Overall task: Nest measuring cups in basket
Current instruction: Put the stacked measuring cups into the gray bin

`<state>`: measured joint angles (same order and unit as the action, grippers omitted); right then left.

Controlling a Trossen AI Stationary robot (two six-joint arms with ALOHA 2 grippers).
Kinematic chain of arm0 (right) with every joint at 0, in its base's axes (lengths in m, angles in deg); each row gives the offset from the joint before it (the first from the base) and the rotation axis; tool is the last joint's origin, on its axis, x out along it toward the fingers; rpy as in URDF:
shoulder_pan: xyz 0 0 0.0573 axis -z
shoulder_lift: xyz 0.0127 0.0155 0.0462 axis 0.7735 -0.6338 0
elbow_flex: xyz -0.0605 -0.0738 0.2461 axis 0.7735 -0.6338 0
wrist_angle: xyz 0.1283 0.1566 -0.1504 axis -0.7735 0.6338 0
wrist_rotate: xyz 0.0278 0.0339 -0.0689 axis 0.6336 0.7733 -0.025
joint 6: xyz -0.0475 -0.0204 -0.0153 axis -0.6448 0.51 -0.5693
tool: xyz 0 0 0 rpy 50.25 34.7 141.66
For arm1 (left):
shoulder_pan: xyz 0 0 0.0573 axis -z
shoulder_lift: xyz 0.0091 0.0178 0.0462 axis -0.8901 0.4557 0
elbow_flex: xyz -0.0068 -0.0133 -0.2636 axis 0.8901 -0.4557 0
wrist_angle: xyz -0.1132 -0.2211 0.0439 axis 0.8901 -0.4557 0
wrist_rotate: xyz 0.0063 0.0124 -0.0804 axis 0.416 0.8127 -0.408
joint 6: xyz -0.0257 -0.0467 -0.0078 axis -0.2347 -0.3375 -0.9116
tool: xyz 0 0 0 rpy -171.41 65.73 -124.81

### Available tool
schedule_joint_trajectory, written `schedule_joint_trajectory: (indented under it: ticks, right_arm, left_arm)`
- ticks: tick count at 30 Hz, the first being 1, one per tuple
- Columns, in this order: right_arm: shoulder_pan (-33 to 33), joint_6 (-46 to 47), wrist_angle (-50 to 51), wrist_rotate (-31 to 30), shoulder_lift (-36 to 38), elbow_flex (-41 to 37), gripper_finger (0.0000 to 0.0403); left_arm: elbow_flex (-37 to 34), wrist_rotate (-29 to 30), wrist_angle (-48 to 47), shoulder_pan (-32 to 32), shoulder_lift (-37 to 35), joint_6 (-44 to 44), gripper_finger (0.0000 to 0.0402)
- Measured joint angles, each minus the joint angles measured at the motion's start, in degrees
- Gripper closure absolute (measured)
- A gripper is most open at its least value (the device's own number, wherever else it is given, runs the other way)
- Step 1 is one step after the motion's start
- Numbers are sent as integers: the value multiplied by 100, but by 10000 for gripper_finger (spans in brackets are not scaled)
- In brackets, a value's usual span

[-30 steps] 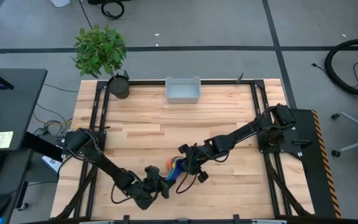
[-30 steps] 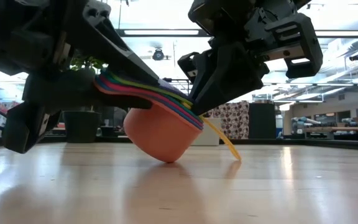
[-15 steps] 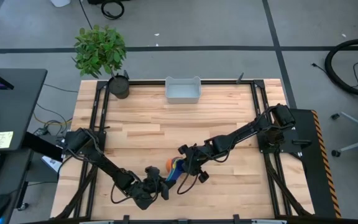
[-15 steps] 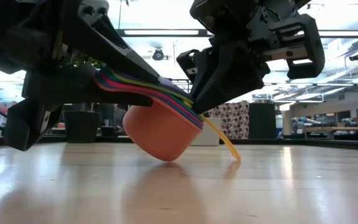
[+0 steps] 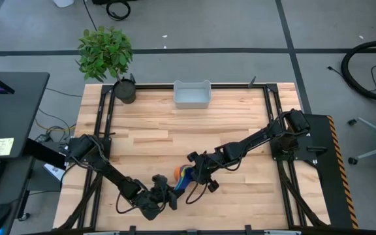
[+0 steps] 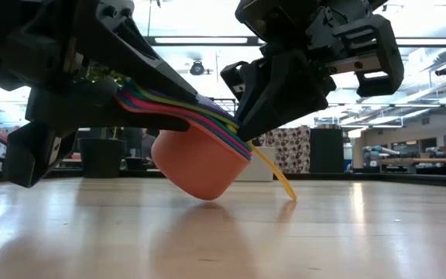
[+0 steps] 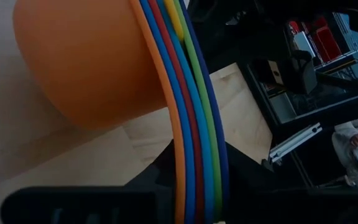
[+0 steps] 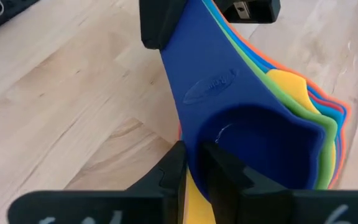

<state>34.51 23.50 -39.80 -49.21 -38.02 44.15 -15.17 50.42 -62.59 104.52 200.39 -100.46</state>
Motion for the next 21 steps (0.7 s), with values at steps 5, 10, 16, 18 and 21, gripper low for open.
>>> schedule_joint_trajectory:
  ticks: [5, 10, 16, 18, 21]
  right_arm:
    - [9, 71, 0, 274, 0, 0, 345]
    - [-9, 65, -7, 286, 4, 0, 355]
    - [-9, 2, 531, 297, 6, 365, 368]
    - [-9, -3, 854, 249, 4, 549, 368]
    - [-9, -102, 1220, 209, 10, 759, 369]
  left_arm:
    - [0, -11, 119, 0, 0, 27, 329]
    - [0, -2, 232, -1, -2, 154, 329]
    - [0, 42, 217, -41, -90, 178, 329]
    - [0, 43, 235, -65, -100, 246, 329]
    - [-2, 20, 221, -124, -213, 547, 329]
